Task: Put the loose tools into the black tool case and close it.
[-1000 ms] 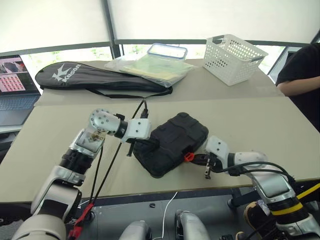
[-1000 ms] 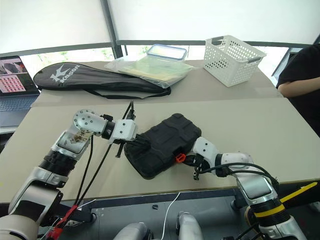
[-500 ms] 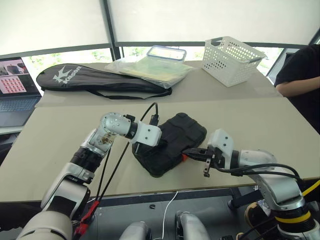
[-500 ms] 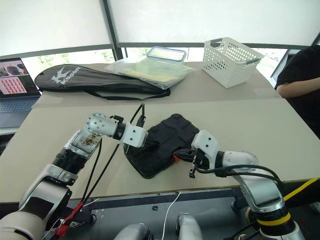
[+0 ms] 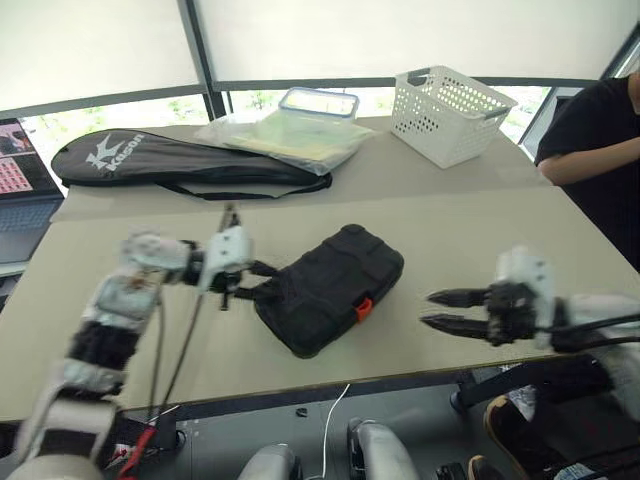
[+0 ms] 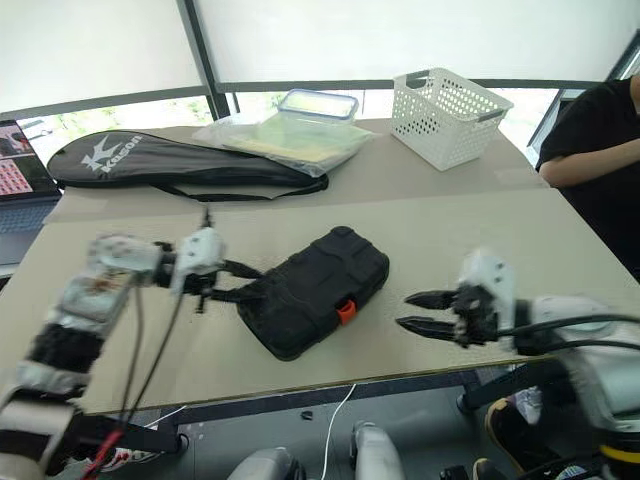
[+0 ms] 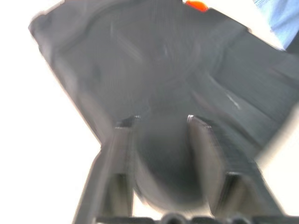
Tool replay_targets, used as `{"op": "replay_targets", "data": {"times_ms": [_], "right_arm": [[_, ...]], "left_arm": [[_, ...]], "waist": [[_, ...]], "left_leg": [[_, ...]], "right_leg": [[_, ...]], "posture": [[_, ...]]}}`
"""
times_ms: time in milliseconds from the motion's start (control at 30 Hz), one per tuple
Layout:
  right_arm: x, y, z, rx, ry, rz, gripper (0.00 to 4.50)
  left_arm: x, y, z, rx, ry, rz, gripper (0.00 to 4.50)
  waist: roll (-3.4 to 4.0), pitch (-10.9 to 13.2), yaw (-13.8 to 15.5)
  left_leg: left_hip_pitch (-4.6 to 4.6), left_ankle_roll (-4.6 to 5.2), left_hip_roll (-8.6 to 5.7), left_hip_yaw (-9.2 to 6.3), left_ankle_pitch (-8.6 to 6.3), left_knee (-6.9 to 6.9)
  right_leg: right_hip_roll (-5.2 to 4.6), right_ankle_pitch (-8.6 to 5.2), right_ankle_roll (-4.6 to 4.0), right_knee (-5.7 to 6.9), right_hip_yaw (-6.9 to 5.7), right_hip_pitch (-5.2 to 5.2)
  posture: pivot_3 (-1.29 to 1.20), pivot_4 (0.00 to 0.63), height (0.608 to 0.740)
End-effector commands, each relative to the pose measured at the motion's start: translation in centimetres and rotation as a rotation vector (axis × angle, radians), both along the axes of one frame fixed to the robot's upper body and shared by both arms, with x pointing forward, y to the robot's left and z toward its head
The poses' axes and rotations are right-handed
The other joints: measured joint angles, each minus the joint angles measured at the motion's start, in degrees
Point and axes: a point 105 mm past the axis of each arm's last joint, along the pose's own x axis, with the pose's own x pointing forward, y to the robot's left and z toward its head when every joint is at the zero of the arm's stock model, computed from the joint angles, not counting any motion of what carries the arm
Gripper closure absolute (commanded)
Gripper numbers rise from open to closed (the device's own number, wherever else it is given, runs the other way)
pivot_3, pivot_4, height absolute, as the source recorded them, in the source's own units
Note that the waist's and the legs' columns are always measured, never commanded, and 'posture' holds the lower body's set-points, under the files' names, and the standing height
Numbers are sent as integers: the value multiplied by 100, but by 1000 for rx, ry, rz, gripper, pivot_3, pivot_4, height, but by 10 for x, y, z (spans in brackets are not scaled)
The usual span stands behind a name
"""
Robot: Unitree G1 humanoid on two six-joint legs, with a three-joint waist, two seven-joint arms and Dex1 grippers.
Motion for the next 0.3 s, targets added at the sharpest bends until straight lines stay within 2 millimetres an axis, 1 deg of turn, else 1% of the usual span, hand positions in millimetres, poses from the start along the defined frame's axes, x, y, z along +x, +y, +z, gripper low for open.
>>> {"op": "replay_targets", "data": {"times_ms": [33,67,100,167,233,300], "right_arm": [[-8,-21,21,-23,28,26,671],[-7,-30,27,-30,33,20,327],[-6,-35,33,-26,31,11,14],[-2,-43,43,-4,17,1,14],[2,-45,48,42,24,6,14],[7,-42,50,92,32,11,14]], "left_arm": [[-25,20,34,-113,77,98,824],[-36,34,40,-128,104,153,479],[-46,45,46,-136,120,197,38],[-63,61,49,-131,126,275,38],[-74,74,42,-98,118,342,38],[-82,78,33,-71,96,354,38]], "waist": [[-2,21,48],[-4,25,72],[-2,33,67],[0,34,63],[5,35,78],[14,39,86]], "left_leg": [[-4,1,2,1,-1,0],[-8,3,1,-1,-2,-1],[-13,4,1,-3,-3,1],[-29,4,-1,-1,-7,0],[-37,2,-6,2,-9,0],[-41,-7,-13,2,-13,-1]], "right_leg": [[-1,-1,0,-2,-1,-2],[-2,-3,2,-2,-3,-5],[-3,-5,4,-3,-7,-5],[-7,-9,10,-1,-4,-25],[-10,-12,12,-5,-7,-33],[-18,-13,13,-6,-5,-38]], "posture": [[0,150,740],[0,150,740],[0,150,740],[0,150,740],[0,150,740],[0,150,740]]}}
